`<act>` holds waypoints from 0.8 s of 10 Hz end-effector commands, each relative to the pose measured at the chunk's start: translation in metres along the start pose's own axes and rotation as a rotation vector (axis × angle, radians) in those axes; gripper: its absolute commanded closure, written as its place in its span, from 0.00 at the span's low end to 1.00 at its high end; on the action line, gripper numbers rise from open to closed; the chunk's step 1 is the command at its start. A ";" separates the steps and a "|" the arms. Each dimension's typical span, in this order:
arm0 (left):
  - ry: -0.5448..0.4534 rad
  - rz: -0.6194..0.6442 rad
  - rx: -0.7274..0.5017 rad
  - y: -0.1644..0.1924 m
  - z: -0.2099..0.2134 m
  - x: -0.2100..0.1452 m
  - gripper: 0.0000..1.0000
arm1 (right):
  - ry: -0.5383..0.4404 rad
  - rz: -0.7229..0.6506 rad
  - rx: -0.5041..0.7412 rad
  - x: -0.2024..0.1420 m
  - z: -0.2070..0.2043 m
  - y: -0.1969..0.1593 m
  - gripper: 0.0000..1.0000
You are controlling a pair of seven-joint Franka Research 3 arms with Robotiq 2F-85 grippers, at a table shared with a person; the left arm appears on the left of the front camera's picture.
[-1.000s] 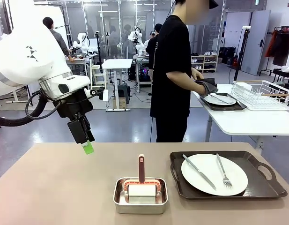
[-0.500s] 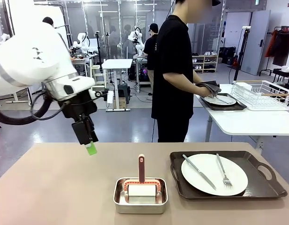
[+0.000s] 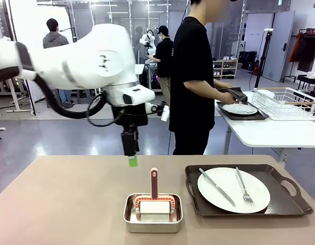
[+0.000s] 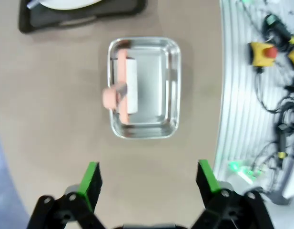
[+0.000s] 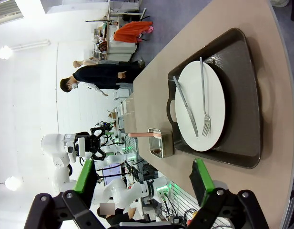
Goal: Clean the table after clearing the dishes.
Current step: When the left (or right) Handle tray is removed, use the left hand (or right hand) to clean the left (or right) side of the table with the Lint Roller.
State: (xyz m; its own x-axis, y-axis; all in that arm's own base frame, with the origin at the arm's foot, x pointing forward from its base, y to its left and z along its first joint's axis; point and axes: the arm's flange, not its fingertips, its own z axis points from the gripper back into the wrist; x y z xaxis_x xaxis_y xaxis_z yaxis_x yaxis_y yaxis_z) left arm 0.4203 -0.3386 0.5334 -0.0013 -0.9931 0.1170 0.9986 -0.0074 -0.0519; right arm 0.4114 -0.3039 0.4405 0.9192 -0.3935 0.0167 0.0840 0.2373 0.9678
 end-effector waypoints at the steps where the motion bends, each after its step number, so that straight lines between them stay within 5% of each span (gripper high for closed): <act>1: 0.044 0.011 0.014 0.019 -0.001 0.023 0.00 | -0.004 0.003 0.004 -0.002 0.001 0.003 0.00; 4: 0.142 0.026 0.029 0.027 -0.017 0.053 0.00 | -0.004 0.003 0.004 -0.002 0.001 0.003 0.00; 8: 0.136 0.015 0.016 0.022 -0.036 0.057 0.00 | -0.004 0.003 0.004 -0.002 0.001 0.003 0.00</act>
State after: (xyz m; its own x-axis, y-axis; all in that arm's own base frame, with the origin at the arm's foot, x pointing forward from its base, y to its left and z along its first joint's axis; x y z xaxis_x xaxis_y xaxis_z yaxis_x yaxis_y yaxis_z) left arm 0.4445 -0.3990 0.5040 -0.0153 -0.9999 -0.0051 0.9994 -0.0151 -0.0319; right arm 0.4114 -0.3040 0.4405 0.9191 -0.3936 0.0167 0.0840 0.2373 0.9678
